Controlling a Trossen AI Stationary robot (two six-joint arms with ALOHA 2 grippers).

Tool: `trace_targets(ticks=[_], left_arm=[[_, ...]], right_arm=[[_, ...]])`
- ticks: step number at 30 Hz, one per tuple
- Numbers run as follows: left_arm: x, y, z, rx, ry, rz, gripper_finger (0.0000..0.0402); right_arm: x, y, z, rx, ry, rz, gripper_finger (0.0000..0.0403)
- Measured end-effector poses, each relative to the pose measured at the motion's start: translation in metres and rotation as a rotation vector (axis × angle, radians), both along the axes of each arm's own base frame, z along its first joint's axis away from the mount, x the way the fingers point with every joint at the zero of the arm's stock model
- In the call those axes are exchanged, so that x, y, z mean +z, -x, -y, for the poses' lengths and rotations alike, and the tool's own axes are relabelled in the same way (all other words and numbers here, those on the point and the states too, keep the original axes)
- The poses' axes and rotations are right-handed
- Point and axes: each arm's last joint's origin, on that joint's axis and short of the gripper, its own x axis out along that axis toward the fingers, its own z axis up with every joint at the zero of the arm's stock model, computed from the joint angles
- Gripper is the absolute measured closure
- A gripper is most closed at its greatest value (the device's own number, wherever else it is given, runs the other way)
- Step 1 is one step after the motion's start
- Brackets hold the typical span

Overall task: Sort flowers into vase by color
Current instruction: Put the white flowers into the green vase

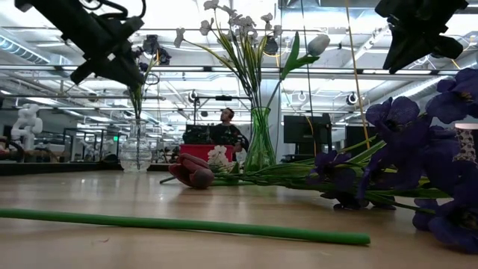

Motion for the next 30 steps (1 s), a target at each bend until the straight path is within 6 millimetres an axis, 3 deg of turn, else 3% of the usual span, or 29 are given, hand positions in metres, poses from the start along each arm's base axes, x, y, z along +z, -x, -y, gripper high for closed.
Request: trace_targets(ticks=[12, 18, 30], left_arm=[[-0.014, -0.026, 0.047, -0.062, 0.087, 0.065, 0.036], [-0.024, -0.044, 0.068, -0.065, 0.134, 0.072, 0.0362], [-0.025, -0.089, 0.095, -0.1, 0.14, 0.008, 0.0362]], right_arm=[[0.0, 0.0, 0.0, 0.028, 0.013, -0.016, 0.0333], [0.0, 0.0, 0.0, 0.049, 0.014, -0.03, 0.0333], [-0.002, 0.002, -0.001, 0.102, 0.025, -0.076, 0.0333]])
